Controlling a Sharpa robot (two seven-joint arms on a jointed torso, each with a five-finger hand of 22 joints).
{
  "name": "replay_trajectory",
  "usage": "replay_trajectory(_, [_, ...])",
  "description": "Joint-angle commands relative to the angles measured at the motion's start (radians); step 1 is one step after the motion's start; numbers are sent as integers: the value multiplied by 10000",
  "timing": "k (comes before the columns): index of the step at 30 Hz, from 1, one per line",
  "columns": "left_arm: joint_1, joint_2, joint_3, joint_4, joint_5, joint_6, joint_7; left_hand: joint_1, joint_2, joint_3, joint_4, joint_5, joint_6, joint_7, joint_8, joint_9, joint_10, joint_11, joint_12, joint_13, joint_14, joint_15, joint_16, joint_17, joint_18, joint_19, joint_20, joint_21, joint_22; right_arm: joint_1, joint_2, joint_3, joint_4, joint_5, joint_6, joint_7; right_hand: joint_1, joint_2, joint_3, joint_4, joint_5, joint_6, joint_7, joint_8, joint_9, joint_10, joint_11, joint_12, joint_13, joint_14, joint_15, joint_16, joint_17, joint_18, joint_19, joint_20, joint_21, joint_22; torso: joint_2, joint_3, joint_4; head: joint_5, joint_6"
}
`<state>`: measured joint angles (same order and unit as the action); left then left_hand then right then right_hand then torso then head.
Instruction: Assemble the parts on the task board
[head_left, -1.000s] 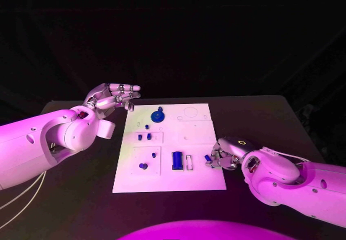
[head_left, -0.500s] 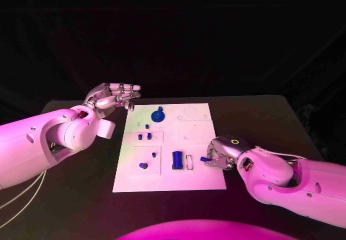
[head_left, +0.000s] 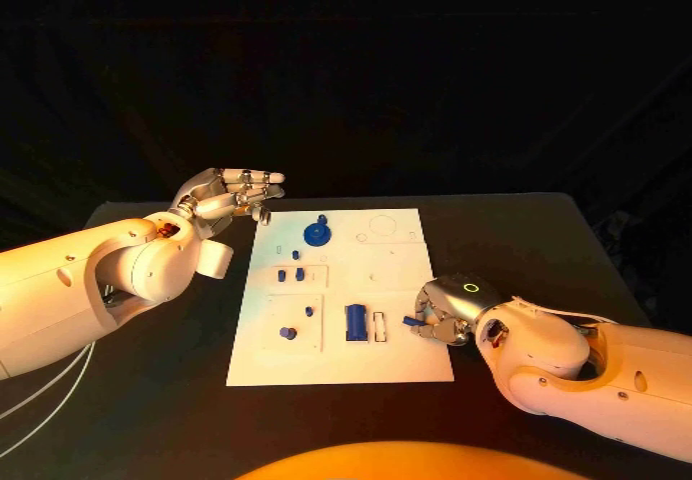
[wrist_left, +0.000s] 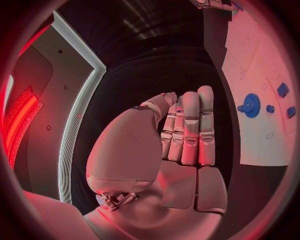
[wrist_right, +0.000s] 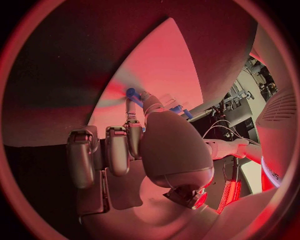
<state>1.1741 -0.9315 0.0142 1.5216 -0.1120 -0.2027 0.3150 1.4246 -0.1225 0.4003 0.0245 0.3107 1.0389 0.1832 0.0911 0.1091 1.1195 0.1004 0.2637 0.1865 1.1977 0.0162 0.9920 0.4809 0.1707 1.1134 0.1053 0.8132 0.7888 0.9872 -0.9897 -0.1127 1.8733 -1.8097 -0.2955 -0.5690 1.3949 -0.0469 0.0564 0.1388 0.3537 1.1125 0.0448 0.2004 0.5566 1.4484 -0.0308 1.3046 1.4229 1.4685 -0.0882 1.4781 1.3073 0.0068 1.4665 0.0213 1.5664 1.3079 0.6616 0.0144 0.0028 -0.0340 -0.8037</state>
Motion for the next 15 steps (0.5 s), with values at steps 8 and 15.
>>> replay_trajectory(8, [2, 41, 4, 6, -6, 261, -11, 85, 119, 89, -140, 22, -69, -20, -33, -20, -78, -2, 73, 14, -104, 7, -33, -38, 141, -32, -12, -140, -165, 216, -9, 37, 399, 2574, -1513, -168, -437, -20, 1776, -735, 273, -88, -52, 224, 326, 172, -24, 120, -108, 751, -74, 47, 1255, -68, 1043, -71, 44, 2629, 33, 14, 13, 8, 13])
replay_trajectory(15, [2, 23, 4, 34, -11, 281, -25, 83, 118, 94, -146, 20, -72, -16, -33, -22, -82, 1, 76, 14, -108, 9, -36, -41, 143, -38, -13, -151, -176, 292, 248, 56, 383, 3755, -1528, -152, -871, -70, 2148, -542, 214, -104, -53, 279, 437, 183, -28, 115, -99, 754, -71, 53, 1267, -68, 1043, -71, 44, 2629, 35, 12, 11, 33, -4])
